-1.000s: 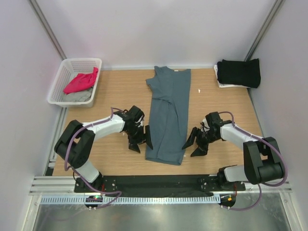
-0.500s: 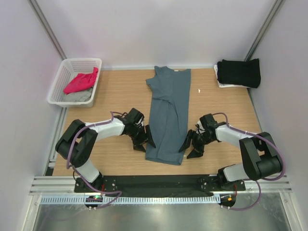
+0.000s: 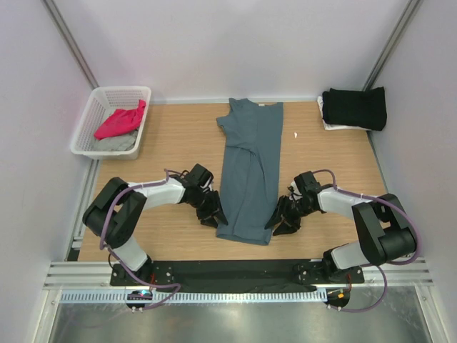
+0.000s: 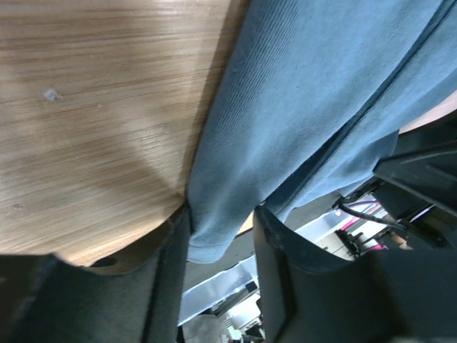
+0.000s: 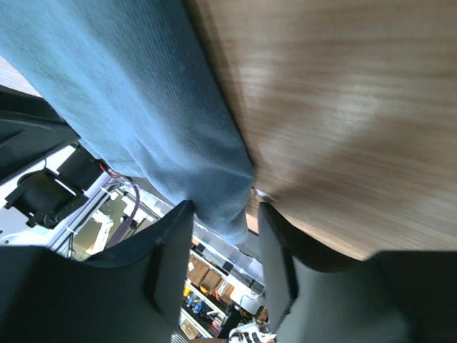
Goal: Fold and stack the t-shirts
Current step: Fold the tshirt
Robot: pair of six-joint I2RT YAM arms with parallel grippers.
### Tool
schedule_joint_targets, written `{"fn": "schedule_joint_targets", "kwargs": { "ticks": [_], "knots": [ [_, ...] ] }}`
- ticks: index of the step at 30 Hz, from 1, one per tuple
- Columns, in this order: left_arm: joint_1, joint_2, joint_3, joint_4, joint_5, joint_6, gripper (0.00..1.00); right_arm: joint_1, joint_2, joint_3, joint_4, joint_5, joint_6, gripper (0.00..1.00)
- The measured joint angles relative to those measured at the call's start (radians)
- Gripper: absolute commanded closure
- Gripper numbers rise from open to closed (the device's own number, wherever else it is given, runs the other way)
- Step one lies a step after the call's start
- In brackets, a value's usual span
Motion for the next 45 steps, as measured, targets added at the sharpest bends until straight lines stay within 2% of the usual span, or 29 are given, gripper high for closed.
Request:
{"fn": "schedule_joint_targets", "kwargs": {
  "ticks": [1,6,9,10,12,21,28,34,40,45],
  "knots": [
    [-0.002,0.000,-0.003,0.003,0.002,-0.003,0.61,0.000,0.002,-0.001,0.007,-0.001,0.002,0.56],
    [-0.016,0.003,-0.025,0.025,0.010,-0.016,0.81,0.000,0.006,-0.008,0.042,-0.008,0.003,0.73],
    [-0.027,0.007,-0.034,0.041,0.015,-0.023,0.97,0.000,0.006,-0.013,0.062,-0.019,0.005,0.84],
    [-0.032,0.010,-0.036,0.046,0.014,-0.026,1.00,0.000,0.006,-0.015,0.068,-0.024,0.006,0.87],
    [-0.040,0.011,-0.036,0.053,0.016,-0.032,1.00,0.000,0.005,-0.016,0.070,-0.026,0.000,0.98],
    [-0.072,0.011,0.008,0.035,0.003,0.001,1.00,-0.019,-0.108,0.020,-0.084,0.011,-0.092,0.98],
    [-0.080,-0.048,0.121,-0.035,-0.014,0.118,1.00,-0.054,-0.141,0.132,-0.209,0.041,-0.183,0.98],
    [-0.076,-0.102,0.241,-0.106,-0.040,0.221,1.00,-0.084,-0.135,0.292,-0.284,0.064,-0.241,0.98],
    [0.008,-0.086,0.367,-0.150,-0.035,0.277,1.00,-0.124,-0.024,0.507,-0.280,0.068,-0.257,0.98],
    [0.097,0.040,0.527,-0.162,-0.021,0.332,1.00,-0.158,0.119,0.662,-0.231,0.067,-0.255,0.98]
  ]
}}
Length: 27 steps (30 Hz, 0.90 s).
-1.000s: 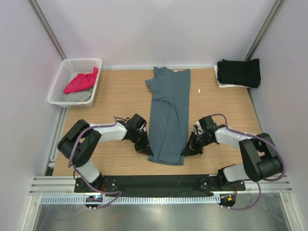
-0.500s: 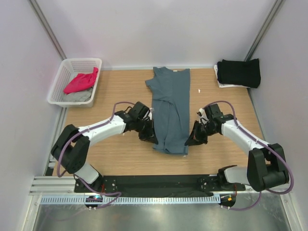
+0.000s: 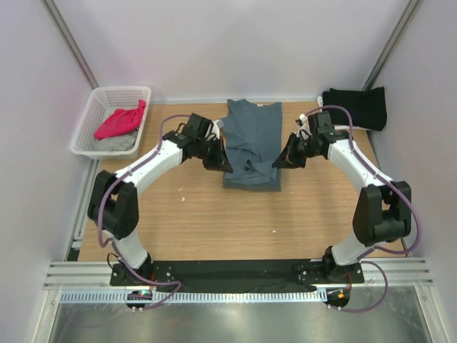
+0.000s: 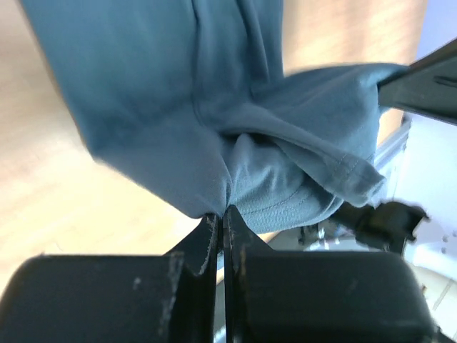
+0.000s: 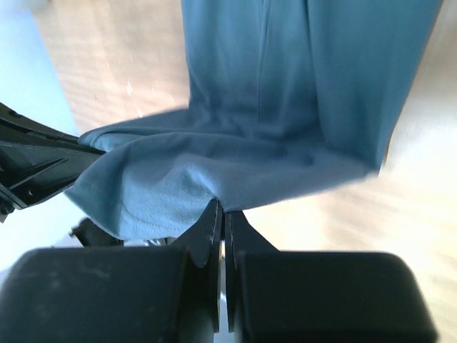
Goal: Fold and stack the t-shirts
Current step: Fold the tshirt
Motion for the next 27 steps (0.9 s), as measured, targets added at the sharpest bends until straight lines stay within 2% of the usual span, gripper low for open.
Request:
{"fn": "schedule_joint_targets", "kwargs": {
  "ticks": [11,15,16,17,18,19,20,21,23,27],
  "knots": [
    [0.134,0.444,0.470,-0.050,0.057,0.081,1.00,-0.045,0.303,0.223,0.128,0.001,0.021,0.98],
    [0.163,0.605,0.687,-0.089,0.074,0.098,1.00,-0.054,0.391,0.304,0.151,0.003,0.020,0.99],
    [0.168,0.636,0.732,-0.092,0.075,0.103,0.97,-0.055,0.411,0.325,0.156,0.005,0.019,0.99],
    [0.171,0.663,0.769,-0.097,0.076,0.108,0.76,-0.056,0.430,0.343,0.162,0.008,0.019,0.97],
    [0.174,0.685,0.803,-0.104,0.077,0.120,0.68,-0.058,0.451,0.363,0.168,0.011,0.016,0.83],
    [0.175,0.707,0.837,-0.105,0.078,0.128,0.63,-0.059,0.470,0.383,0.174,0.016,0.014,0.73],
    [0.176,0.721,0.860,-0.105,0.079,0.134,0.54,-0.061,0.489,0.400,0.179,0.021,0.007,0.57],
    [0.177,0.726,0.870,-0.106,0.077,0.140,0.47,-0.063,0.502,0.412,0.182,0.027,0.005,0.50],
    [0.180,0.723,0.873,-0.113,0.079,0.150,0.37,-0.072,0.529,0.448,0.176,0.042,-0.012,0.43],
    [0.191,0.659,0.813,-0.137,0.083,0.173,0.34,-0.107,0.523,0.487,0.151,0.054,-0.032,0.42]
  ]
}}
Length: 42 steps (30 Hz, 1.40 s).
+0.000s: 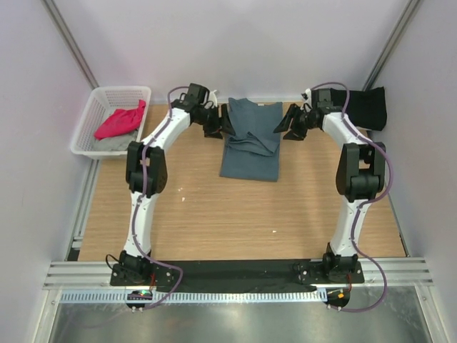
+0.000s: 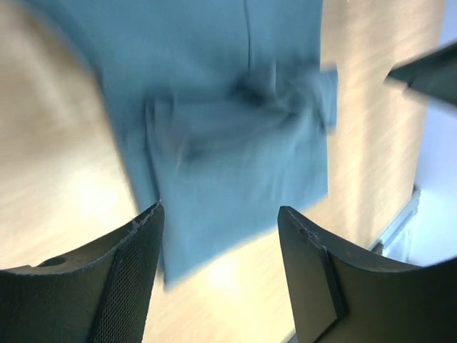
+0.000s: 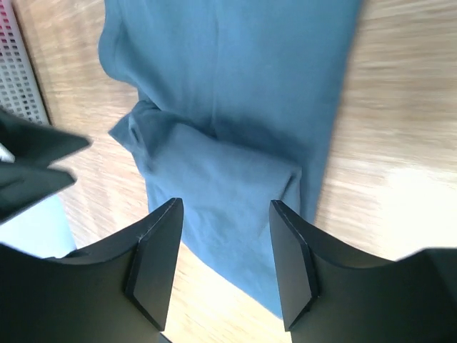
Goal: Fold and stack the t-shirts
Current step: Fold the tshirt
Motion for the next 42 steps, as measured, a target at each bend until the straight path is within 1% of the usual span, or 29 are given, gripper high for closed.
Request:
{"fn": "schedule_joint_targets", "kwargs": {
  "ticks": [3,6,8,10,13,16,21,26,36,38,42],
  "knots": [
    [0.019,-0.116,-0.134,-0.040,0.027,0.013,0.33,-0.040,-0.064,-0.045,-0.030,-0.007,-0.009,0.42],
    [0.041,-0.236,-0.282,-0.081,0.067,0.025,0.33,-0.071,-0.176,-0.184,-0.047,-0.040,-0.008,0.43],
    [0.050,-0.278,-0.358,-0.091,0.094,0.024,0.33,-0.083,-0.253,-0.310,-0.040,-0.074,0.004,0.43],
    [0.051,-0.289,-0.420,-0.092,0.113,0.019,0.32,-0.076,-0.295,-0.430,-0.032,-0.106,0.022,0.43],
    [0.047,-0.264,-0.481,-0.096,0.134,0.003,0.32,-0.061,-0.295,-0.553,-0.017,-0.137,0.049,0.43],
    [0.046,-0.220,-0.486,-0.091,0.150,-0.008,0.32,-0.052,-0.284,-0.616,-0.013,-0.154,0.071,0.44],
    [0.046,-0.158,-0.483,-0.075,0.164,-0.031,0.32,-0.051,-0.262,-0.620,0.024,-0.166,0.081,0.43],
    [0.044,-0.114,-0.482,-0.058,0.173,-0.052,0.33,-0.051,-0.209,-0.580,0.053,-0.167,0.083,0.43],
    [0.018,-0.094,-0.472,-0.041,0.206,-0.080,0.35,-0.008,-0.149,-0.542,0.065,-0.167,0.084,0.43],
    [0.011,-0.091,-0.470,-0.036,0.210,-0.084,0.35,0.002,-0.148,-0.542,0.065,-0.167,0.084,0.43],
    [-0.001,-0.081,-0.466,-0.028,0.216,-0.095,0.43,0.010,-0.146,-0.542,0.066,-0.167,0.084,0.43]
  ]
}}
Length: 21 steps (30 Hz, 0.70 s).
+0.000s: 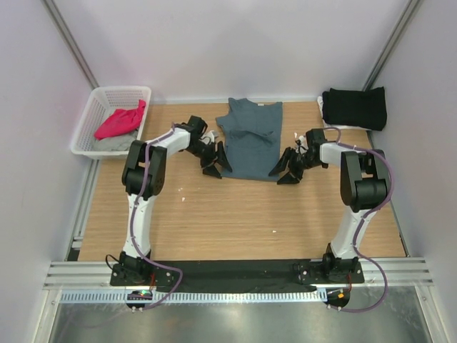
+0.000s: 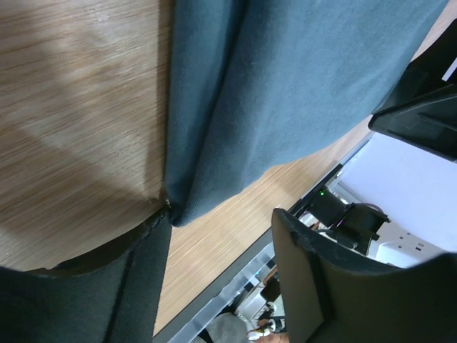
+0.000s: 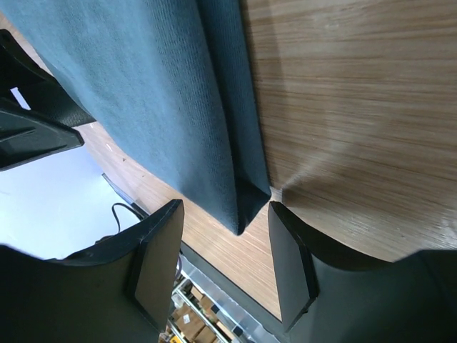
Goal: Fold and stack the t-shirts
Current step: Fold the tshirt
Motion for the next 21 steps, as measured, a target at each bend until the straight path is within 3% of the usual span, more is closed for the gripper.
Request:
{"fn": "schedule_joint_targets", "kwargs": {
  "ticks": [8,10,11,15,16,21],
  "knots": [
    [-0.003,0.010,0.001,0.003,0.000,-0.011,0.53,0.000,0.018,0.007,0.013,-0.006,0.016,0.47],
    [-0.003,0.019,0.006,0.004,0.001,-0.016,0.58,0.000,0.024,0.010,0.019,-0.004,0.017,0.57],
    [-0.003,0.023,0.008,0.005,0.001,-0.018,0.64,0.000,0.028,0.011,0.024,0.000,0.016,0.66],
    [-0.003,0.033,0.010,0.010,-0.003,-0.019,0.80,0.000,0.045,0.019,0.033,0.008,0.015,0.85],
    [-0.004,0.034,0.009,0.013,-0.006,-0.019,0.98,0.000,0.045,0.022,0.033,0.008,0.014,0.87],
    [-0.012,0.028,-0.002,0.042,-0.009,-0.016,1.00,0.000,0.040,0.033,0.031,0.010,0.013,0.91]
  ]
}}
